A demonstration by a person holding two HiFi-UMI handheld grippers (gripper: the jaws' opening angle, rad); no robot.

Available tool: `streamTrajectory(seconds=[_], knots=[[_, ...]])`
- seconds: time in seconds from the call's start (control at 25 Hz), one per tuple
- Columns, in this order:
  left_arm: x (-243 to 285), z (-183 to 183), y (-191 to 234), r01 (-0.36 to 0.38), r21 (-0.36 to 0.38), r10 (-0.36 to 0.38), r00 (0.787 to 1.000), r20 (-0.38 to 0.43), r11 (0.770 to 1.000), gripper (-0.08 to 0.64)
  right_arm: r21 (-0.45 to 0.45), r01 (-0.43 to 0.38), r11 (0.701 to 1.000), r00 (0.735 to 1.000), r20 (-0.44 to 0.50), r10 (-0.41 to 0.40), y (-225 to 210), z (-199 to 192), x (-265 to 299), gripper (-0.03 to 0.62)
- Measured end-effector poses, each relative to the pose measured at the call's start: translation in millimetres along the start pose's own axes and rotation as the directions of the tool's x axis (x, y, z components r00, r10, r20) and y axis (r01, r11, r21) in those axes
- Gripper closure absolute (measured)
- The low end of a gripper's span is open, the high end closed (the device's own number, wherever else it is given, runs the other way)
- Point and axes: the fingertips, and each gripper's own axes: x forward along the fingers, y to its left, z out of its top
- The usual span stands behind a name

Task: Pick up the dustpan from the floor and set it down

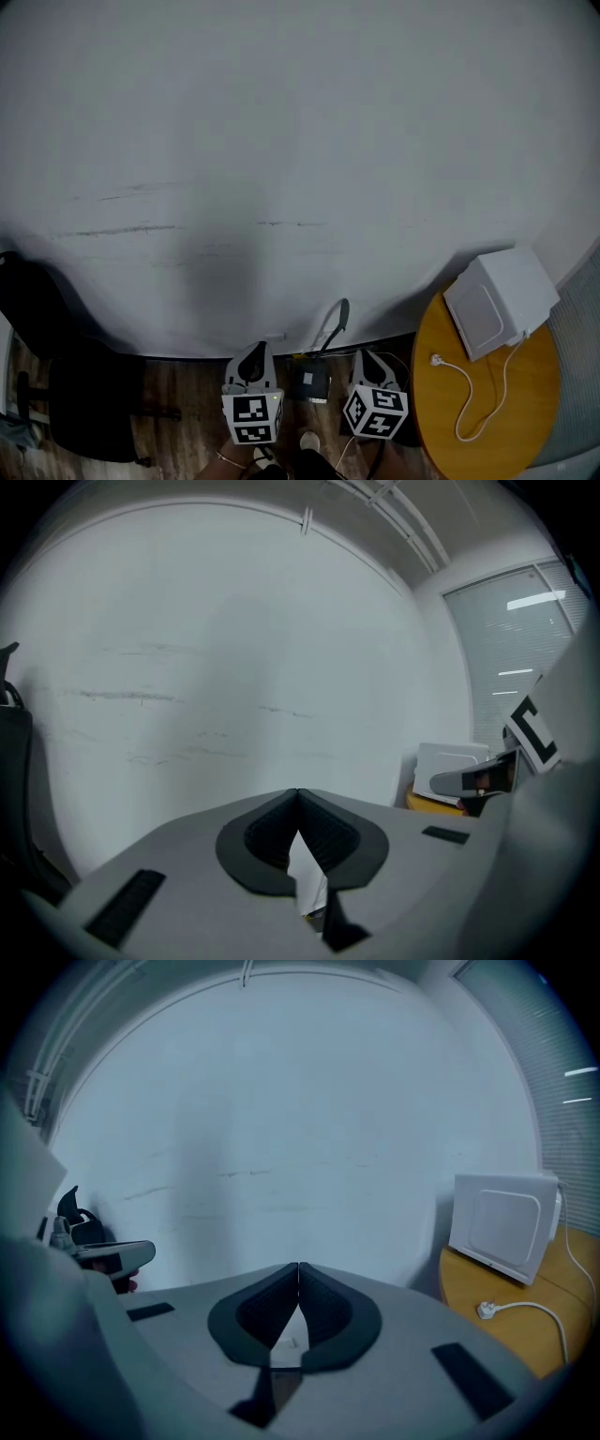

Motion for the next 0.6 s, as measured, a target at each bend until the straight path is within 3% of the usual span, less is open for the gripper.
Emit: streamTrajectory(seconds=[0.36, 0.6], knots=[[27, -41, -16, 0.009, 0.020, -0.008, 0.997, -0.073, 1.000, 0.545, 0.005, -0.010, 1.000, 0.998, -0.054, 0.011, -18, -29, 26, 0.560], [47, -94, -27, 0.014, 0.015, -0.011, 0.991, -0.135, 1.000, 0.545, 0.034, -0.008, 0.999, 0.991, -0.135, 0.012, -38, -86, 51, 0.560]])
